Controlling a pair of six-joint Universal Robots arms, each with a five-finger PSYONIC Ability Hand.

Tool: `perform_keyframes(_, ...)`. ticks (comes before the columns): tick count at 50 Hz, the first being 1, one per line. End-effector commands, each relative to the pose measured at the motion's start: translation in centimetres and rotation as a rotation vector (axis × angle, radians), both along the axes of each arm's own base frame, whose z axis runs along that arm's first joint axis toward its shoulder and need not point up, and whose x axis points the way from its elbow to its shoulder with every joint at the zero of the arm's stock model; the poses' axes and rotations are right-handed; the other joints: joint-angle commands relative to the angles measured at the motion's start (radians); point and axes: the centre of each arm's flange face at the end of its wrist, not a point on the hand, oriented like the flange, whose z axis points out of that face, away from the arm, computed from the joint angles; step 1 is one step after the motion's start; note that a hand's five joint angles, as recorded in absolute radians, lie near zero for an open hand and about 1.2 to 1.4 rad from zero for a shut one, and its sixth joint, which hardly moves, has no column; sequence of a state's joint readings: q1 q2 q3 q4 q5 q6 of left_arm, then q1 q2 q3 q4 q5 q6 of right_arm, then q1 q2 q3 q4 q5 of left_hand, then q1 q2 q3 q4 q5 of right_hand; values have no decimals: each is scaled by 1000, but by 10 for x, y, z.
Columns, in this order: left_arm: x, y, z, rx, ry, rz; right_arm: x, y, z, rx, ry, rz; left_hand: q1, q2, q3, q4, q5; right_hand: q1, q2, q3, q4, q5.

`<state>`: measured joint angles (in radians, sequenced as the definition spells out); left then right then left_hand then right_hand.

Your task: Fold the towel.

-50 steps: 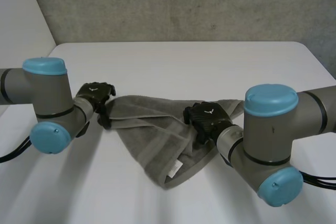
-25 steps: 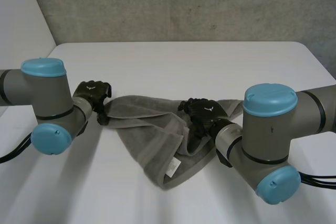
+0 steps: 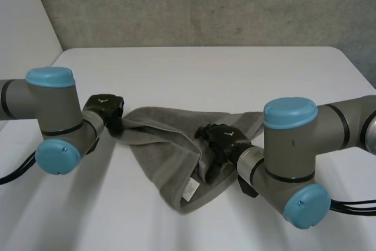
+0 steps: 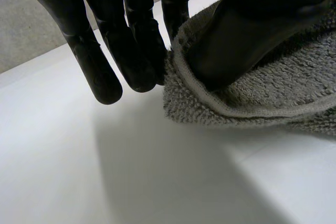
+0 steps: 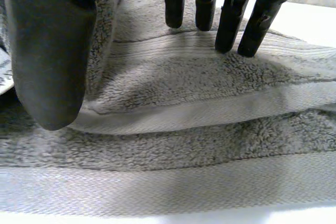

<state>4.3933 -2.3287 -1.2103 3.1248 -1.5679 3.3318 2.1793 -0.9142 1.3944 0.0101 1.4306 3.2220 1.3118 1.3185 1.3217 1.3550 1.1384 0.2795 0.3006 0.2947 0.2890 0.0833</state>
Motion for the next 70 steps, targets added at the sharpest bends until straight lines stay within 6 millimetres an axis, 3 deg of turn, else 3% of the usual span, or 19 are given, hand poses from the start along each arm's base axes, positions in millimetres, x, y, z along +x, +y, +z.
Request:
perform_keyframes(1,0,0,3,-5,3,0,-5,4,18,46,26,13,84,78,75,41,83,-105,-126,-120,-114,-83)
perform_keyframes(9,0,0,5,-8,6,1,-7,5,46,6,-1,12,84,78,75,41,83,-105,-126,-120,-114,-83)
perform_keyframes(11,0,0,17,-34,15,0,-7,4,64,-38,-31,8,84,78,75,41,83,-105,-126,-120,-114,-83)
perform_keyframes(14,0,1,25,-53,21,-1,-8,2,77,-64,-57,-2,84,78,75,41,83,-105,-126,-120,-114,-83)
perform_keyframes(20,-1,11,61,-124,50,-11,-4,2,84,-65,-100,-10,84,78,75,41,83,-105,-126,-120,-114,-83)
perform_keyframes(22,-5,19,78,-158,63,-26,0,0,82,-30,-142,-27,84,78,75,41,83,-105,-126,-120,-114,-83)
perform_keyframes(27,-13,30,92,-190,79,-54,12,-3,67,19,-161,-35,84,78,75,41,83,-105,-126,-120,-114,-83)
perform_keyframes(40,-22,44,104,-208,88,-86,36,-13,16,145,-179,-73,84,78,75,41,83,-105,-126,-120,-114,-83)
perform_keyframes(44,-21,45,108,-215,91,-86,38,-14,11,165,-192,-82,84,78,75,41,83,58,37,43,48,80)
perform_keyframes(48,-20,45,112,-224,96,-84,40,-16,13,155,-202,-81,84,78,75,41,83,549,528,534,540,571)
perform_keyframes(49,-20,46,113,-227,97,-84,41,-17,17,141,-214,-78,84,78,75,41,83,746,725,731,736,768)
perform_keyframes(50,-20,46,113,-227,97,-84,41,-17,17,141,-214,-78,84,78,75,41,83,748,727,733,738,770)
perform_keyframes(52,-20,45,114,-229,96,-83,39,-22,26,114,-240,-77,84,78,75,41,83,1115,1094,1100,1106,1137)
perform_keyframes(55,-19,45,115,-232,94,-81,39,-23,33,96,-250,-73,84,78,75,41,83,1117,1096,1102,1107,1138)
perform_keyframes(58,-19,45,114,-230,90,-83,28,-32,60,46,-289,-85,84,78,75,41,83,1117,1096,1102,1107,1138)
perform_keyframes(64,-19,48,114,-214,85,-89,17,-32,90,8,-325,-42,84,78,75,41,83,1117,1096,1102,1107,1138)
perform_keyframes(70,-18,61,117,-175,75,-110,-7,-28,124,-76,-315,51,84,78,75,41,83,1117,1096,1102,1107,1138)
